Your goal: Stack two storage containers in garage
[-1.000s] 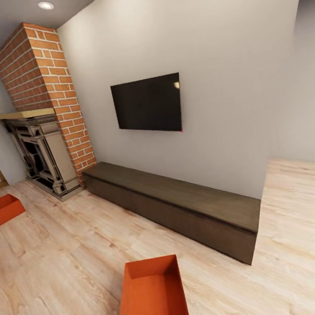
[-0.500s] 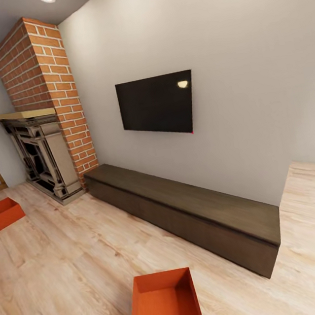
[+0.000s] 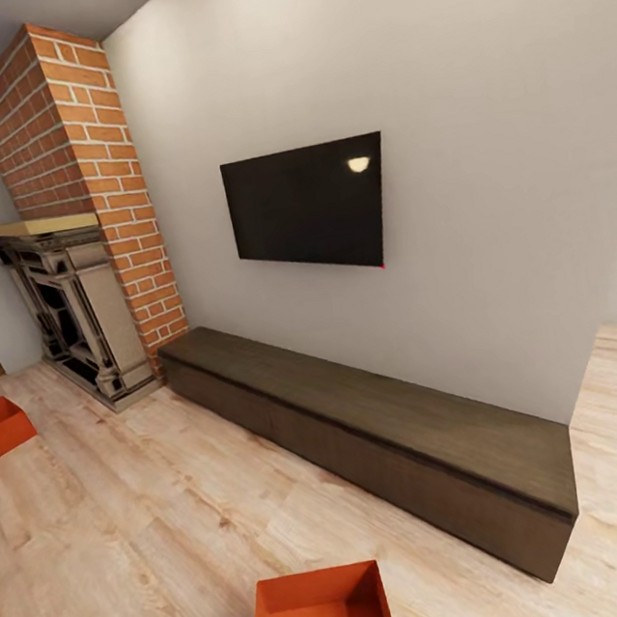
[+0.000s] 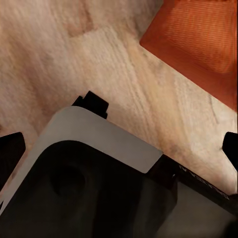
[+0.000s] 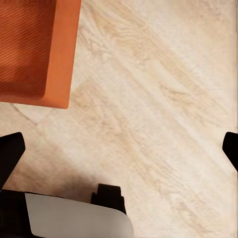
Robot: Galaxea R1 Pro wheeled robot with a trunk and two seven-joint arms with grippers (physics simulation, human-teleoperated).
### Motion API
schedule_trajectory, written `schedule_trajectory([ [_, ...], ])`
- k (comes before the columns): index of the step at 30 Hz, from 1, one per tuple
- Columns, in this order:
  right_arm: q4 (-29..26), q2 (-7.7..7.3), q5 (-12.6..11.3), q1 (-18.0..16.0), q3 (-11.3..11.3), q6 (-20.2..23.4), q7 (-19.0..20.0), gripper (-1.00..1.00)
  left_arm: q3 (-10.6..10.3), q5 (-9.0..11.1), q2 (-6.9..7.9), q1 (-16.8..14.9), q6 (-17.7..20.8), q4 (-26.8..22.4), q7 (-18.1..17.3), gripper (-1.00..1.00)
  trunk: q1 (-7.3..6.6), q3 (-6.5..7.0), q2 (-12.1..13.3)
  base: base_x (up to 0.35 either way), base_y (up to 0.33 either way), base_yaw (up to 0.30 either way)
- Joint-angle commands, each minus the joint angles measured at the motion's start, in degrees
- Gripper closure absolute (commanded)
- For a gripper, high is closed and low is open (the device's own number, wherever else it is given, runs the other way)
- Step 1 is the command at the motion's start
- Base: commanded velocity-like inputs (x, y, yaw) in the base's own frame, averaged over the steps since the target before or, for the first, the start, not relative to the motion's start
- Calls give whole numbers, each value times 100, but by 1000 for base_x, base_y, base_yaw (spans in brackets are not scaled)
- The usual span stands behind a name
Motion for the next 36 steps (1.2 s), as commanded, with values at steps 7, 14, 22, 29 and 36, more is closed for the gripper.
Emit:
schedule_trajectory([
  [7,4,-2,26,-4,10,-15,0,-100,5,43,26,-3,13,-9,11,-100,3,-6,-3,264,-149,0],
  [14,4,-2,26,-4,12,-19,0,-100,11,49,28,-3,5,-13,47,-100,3,-6,-3,15,-7,0],
  [22,3,-11,26,-4,14,-38,-4,-100,12,42,39,-3,-12,-23,57,-100,3,-6,-3,0,0,0],
  [29,-294,63,2,-255,2,845,-38,-100,11,22,267,-80,204,-208,211,-100,3,-6,-3,0,0,0],
  [36,-756,409,-12,-876,1,2799,-49,-100,0,-447,268,-322,2189,-1270,915,-100,3,-6,-3,0,0,0],
])
